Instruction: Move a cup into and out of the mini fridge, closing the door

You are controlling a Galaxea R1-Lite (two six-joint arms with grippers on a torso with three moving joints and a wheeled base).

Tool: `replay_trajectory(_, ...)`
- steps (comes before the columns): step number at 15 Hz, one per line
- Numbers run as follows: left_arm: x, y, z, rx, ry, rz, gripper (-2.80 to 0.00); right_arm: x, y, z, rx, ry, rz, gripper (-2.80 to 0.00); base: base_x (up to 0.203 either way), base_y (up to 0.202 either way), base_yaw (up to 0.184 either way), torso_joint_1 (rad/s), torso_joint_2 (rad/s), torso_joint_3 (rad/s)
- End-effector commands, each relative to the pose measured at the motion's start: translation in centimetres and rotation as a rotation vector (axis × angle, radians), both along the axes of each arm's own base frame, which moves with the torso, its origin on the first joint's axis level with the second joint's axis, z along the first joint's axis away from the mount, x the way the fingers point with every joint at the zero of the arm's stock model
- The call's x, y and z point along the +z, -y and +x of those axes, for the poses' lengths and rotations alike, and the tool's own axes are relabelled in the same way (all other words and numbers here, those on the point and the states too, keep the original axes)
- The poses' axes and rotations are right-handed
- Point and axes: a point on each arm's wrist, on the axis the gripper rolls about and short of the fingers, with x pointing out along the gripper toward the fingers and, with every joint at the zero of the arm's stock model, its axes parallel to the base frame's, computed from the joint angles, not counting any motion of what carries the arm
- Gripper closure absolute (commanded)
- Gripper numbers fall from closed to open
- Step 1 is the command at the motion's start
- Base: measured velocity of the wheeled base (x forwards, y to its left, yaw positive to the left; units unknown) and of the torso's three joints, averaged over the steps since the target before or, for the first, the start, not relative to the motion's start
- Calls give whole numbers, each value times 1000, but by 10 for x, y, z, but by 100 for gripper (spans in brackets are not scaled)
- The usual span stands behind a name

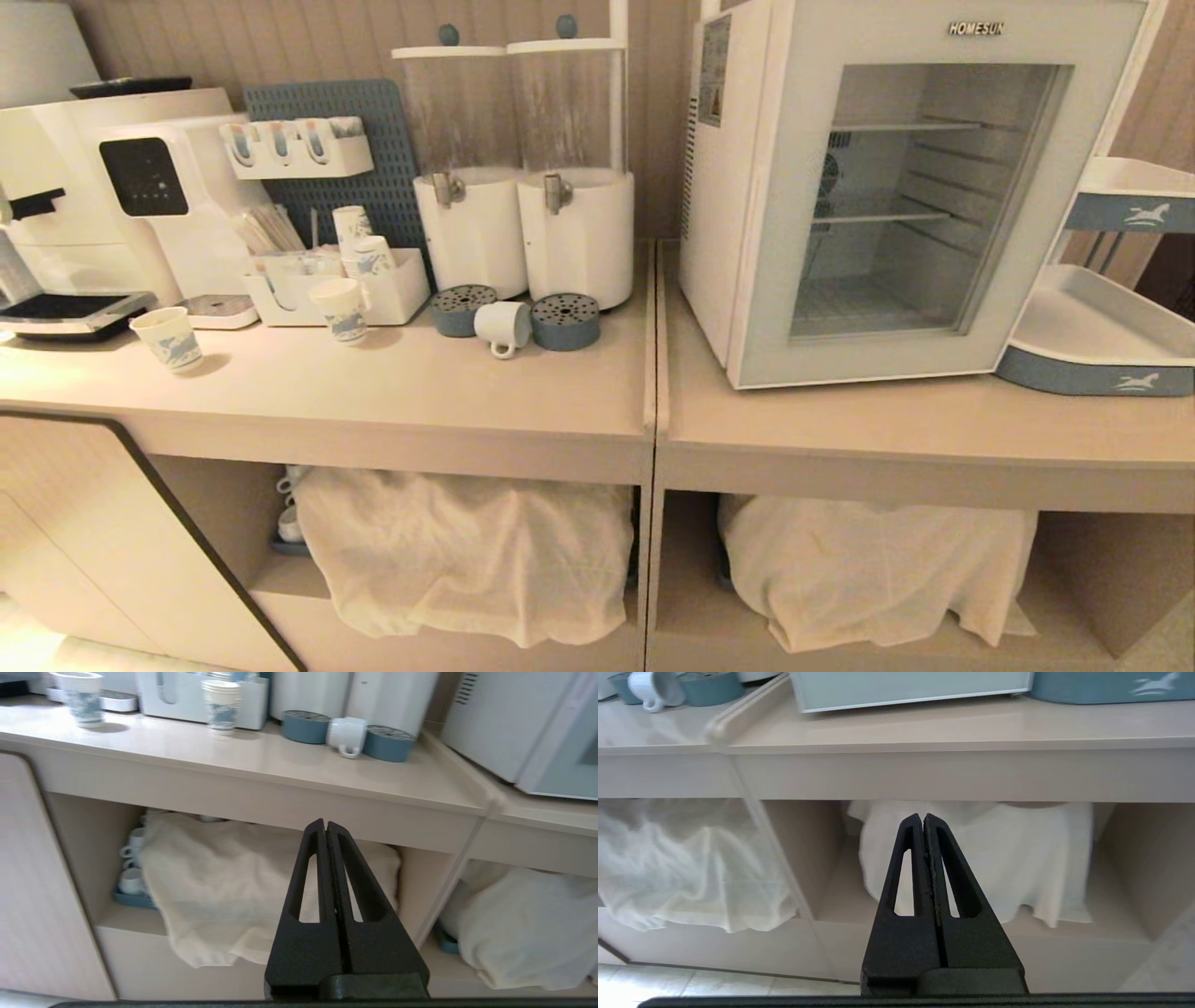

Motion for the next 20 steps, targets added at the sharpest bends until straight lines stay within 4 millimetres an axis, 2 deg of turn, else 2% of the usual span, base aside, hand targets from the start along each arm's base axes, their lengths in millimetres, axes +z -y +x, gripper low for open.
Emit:
replay_trajectory(1,-11,0,3,0,-34,-1,0,0,0,0,1,-5,0,0,0,193,-3,-1,2,3)
replay_trajectory(20,-11,0,3,0,-34,-3,0,0,0,0,0,3,6,0,0,193,1,1,2,3)
